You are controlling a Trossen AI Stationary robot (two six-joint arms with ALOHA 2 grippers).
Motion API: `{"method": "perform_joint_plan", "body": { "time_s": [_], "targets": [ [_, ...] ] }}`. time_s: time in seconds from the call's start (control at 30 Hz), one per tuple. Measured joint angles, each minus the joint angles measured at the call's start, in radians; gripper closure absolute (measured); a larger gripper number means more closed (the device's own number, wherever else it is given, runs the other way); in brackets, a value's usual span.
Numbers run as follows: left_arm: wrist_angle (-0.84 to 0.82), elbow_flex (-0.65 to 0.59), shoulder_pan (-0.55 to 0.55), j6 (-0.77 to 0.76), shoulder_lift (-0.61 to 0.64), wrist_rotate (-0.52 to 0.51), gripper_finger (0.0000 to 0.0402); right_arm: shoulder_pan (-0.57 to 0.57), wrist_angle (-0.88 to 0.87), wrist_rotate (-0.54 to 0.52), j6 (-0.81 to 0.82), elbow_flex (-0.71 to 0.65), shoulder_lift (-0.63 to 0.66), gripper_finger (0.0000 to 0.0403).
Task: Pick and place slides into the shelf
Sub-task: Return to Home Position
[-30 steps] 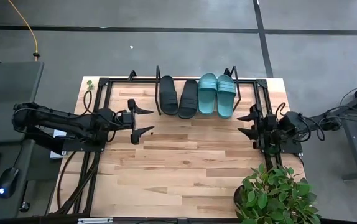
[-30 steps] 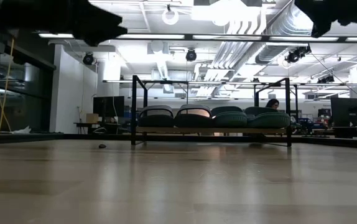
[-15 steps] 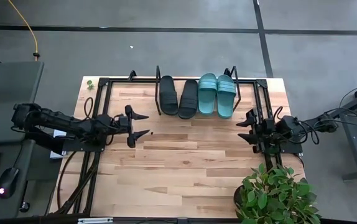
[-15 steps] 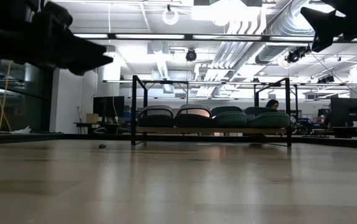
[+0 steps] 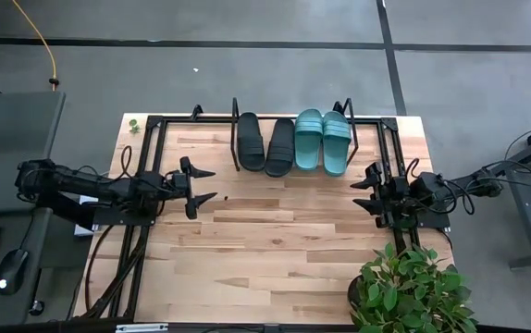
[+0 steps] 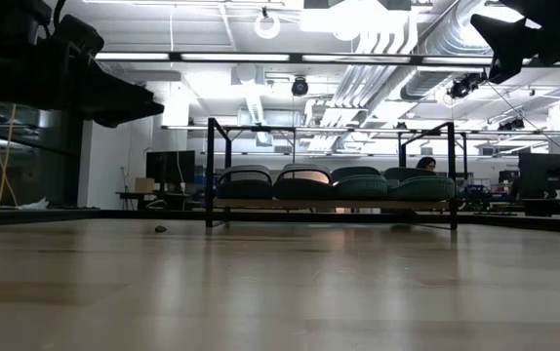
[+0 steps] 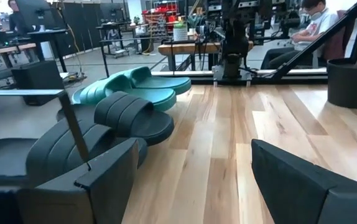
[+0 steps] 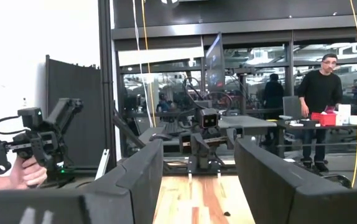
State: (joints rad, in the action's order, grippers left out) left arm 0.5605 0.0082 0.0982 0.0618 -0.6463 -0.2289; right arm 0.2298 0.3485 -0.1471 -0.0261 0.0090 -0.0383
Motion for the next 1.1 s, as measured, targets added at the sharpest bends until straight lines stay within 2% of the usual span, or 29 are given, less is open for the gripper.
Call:
{"method": "perform_joint_plan", "body": {
  "time_s": [0.23, 0.43, 0.57, 0.77, 0.93, 1.1],
  "targets": [
    [-0.217, 0.000, 0.000, 0.013, 0.204, -0.003, 0.0108, 0.000, -0.020, -0.001, -0.004, 0.000, 0.000, 0.0212],
    [-0.433, 0.000, 0.000, 0.016, 0.358, -0.032, 0.0108, 0.000, -0.138, -0.033, 0.002, 0.000, 0.000, 0.0212],
    [-0.508, 0.000, 0.000, 0.017, 0.431, -0.028, 0.0108, 0.000, -0.185, -0.044, 0.018, 0.000, -0.001, 0.0212],
    [-0.518, 0.002, 0.000, 0.026, 0.438, 0.040, 0.0108, 0.000, -0.312, -0.008, 0.001, 0.000, -0.001, 0.0212],
    [-0.538, 0.002, 0.000, 0.066, 0.417, 0.162, 0.0108, 0.000, -0.315, 0.007, -0.001, 0.000, -0.013, 0.0212],
    [-0.541, 0.002, -0.001, 0.069, 0.413, 0.181, 0.0108, 0.000, -0.315, 0.008, 0.083, 0.000, -0.013, 0.0212]
  ]
}}
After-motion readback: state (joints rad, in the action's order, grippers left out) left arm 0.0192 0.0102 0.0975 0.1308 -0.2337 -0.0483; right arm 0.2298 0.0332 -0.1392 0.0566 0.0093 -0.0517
